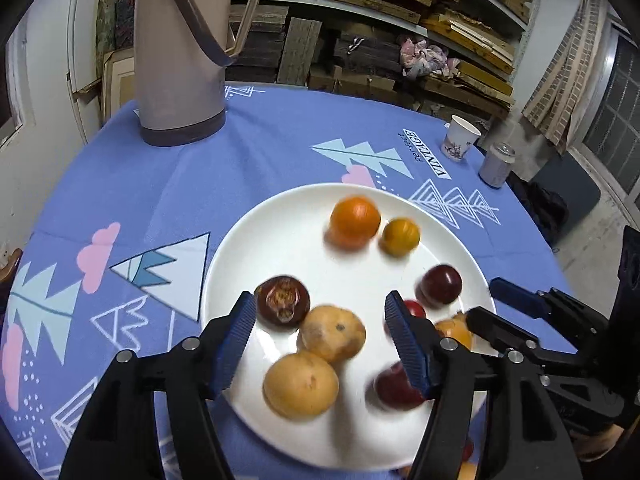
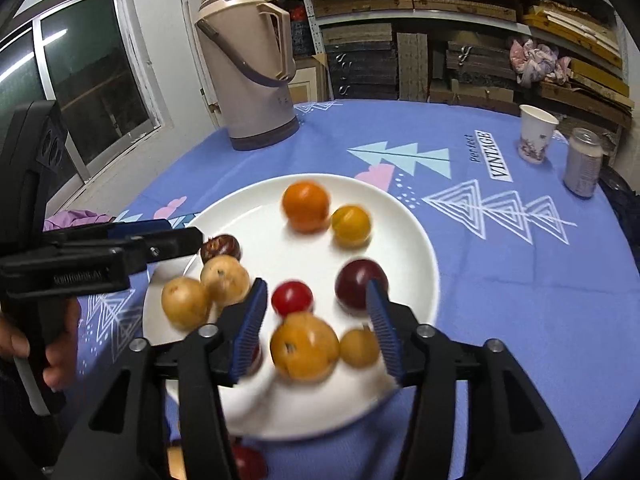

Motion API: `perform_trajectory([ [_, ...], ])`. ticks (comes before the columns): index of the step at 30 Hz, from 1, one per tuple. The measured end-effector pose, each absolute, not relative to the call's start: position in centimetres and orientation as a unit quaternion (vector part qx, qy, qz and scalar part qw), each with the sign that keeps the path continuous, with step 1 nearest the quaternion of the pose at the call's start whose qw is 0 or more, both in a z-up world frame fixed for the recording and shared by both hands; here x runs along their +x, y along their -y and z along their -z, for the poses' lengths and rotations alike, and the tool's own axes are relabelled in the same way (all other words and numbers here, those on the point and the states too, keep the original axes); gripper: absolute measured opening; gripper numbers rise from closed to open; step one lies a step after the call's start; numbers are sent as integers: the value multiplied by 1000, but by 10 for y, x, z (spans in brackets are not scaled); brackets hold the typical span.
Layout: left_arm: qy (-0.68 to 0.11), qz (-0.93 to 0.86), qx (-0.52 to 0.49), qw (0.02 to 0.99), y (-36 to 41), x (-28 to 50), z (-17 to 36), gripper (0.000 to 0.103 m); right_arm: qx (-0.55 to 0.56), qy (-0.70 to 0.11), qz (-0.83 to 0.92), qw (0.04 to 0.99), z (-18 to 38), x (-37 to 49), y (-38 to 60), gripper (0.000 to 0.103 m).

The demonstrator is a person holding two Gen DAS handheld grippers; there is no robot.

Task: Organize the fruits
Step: 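Withdraw both open tools from the plate back to the fruit pile, then grasp a dark brown mangosteen with the left tool while the right tool grasps a red tomato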

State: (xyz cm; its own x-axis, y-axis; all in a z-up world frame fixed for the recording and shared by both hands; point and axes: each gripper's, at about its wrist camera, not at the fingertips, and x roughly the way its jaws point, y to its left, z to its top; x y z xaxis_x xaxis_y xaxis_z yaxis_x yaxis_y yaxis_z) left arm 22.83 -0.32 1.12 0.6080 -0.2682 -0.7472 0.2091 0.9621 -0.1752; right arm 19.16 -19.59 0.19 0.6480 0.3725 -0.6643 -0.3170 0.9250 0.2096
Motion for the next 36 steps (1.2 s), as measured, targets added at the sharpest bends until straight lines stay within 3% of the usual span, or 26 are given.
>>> perform_trajectory([
  [3,-424,133,-31,895,2,217,-11,68,41,-375,-184,908,-1,176,205,56],
  [9,-423,120,-9,898,0,194,-9,75,78,-371,-174,909,-1,144,226,83],
  [13,-429,115,-11,896,-7,178,-7,76,91,-368,-169,910,-5,116,235,91],
  [15,-427,111,-13,897,-12,168,-6,86,94,-349,-167,917,-10,95,241,99],
  [28,-443,76,-35,893,-42,131,13,89,-51,-326,-240,913,12,-18,224,97],
  [30,-448,74,-44,890,-46,127,16,89,-52,-337,-254,905,18,-23,218,74],
  [31,-451,75,-48,888,-48,124,18,89,-53,-343,-257,902,21,-23,215,70],
  [36,-456,75,-48,885,-52,113,20,89,-62,-359,-283,887,31,-29,202,68],
])
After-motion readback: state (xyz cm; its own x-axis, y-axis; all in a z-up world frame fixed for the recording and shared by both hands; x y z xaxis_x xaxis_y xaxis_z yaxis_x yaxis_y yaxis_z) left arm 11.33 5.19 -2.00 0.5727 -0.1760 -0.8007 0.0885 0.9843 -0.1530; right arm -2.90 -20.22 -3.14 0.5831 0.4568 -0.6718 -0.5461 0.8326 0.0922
